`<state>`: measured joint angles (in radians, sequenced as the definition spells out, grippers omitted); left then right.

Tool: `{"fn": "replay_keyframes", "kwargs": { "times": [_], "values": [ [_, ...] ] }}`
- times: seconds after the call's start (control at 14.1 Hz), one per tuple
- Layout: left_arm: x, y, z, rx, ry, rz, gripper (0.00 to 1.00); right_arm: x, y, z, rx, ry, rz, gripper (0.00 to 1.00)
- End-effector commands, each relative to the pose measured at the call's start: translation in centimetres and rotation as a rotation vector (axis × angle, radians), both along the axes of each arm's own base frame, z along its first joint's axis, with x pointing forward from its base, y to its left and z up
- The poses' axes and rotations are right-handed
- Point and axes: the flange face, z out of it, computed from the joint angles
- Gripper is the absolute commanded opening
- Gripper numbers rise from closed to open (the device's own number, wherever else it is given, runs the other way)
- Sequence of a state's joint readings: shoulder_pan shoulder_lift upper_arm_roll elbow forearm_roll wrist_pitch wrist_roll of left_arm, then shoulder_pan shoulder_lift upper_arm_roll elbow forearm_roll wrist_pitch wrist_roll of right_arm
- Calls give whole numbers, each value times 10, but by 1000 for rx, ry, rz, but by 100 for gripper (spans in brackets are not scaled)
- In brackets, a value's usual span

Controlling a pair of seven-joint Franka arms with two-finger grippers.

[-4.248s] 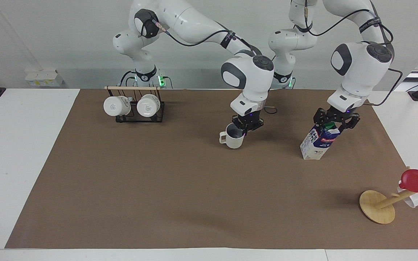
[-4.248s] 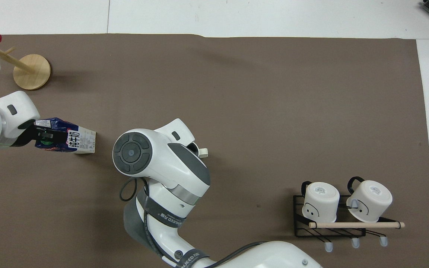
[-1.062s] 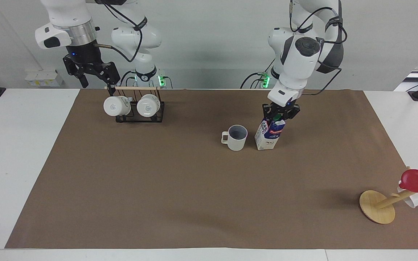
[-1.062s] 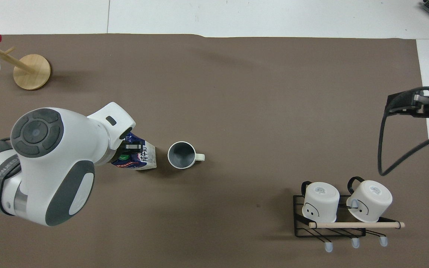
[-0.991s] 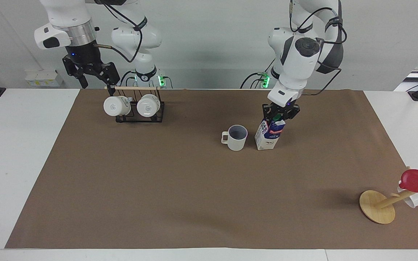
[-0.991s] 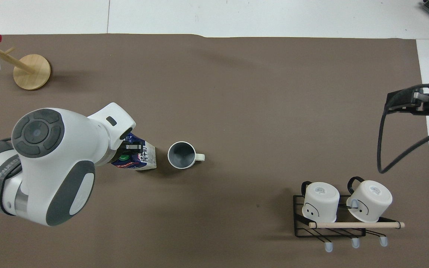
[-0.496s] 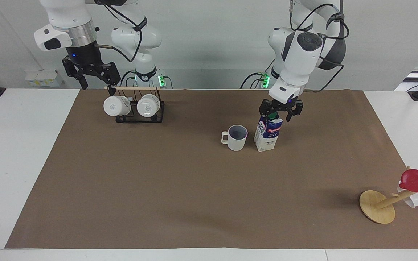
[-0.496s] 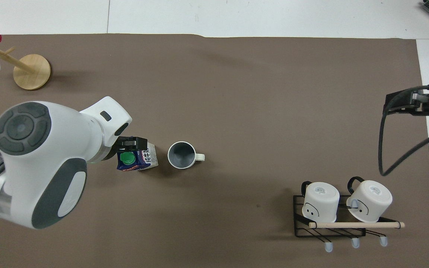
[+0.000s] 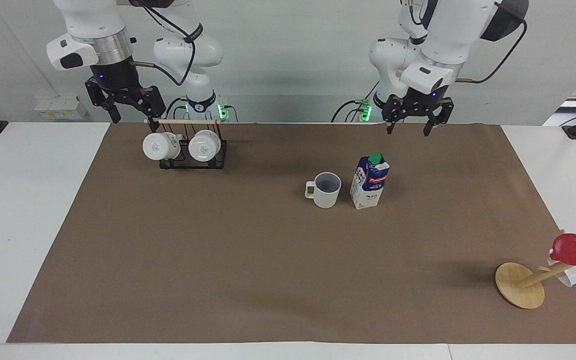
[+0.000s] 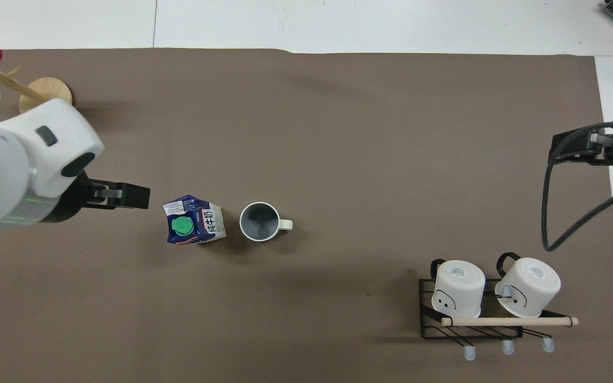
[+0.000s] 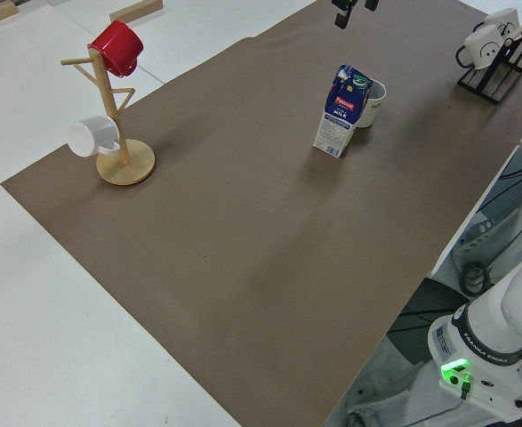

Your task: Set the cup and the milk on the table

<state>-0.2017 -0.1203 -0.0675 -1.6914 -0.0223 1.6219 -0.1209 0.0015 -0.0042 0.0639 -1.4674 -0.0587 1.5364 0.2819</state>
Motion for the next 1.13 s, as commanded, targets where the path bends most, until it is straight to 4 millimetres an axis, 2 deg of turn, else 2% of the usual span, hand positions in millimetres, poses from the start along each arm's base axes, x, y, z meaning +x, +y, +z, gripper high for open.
{"fn": "replay_keyframes", "kwargs": {
  "times": [0.0,0.14,1.06],
  "values": [
    [3,40,13,18,18,-36,100,1,-4,2,22,10,14,100],
    [4,59,16,18,22,-12,100,1,-4,2,22,10,14,100],
    [-2,63,22,40,15,0,100,1,-4,2,22,10,14,100]
  ]
}}
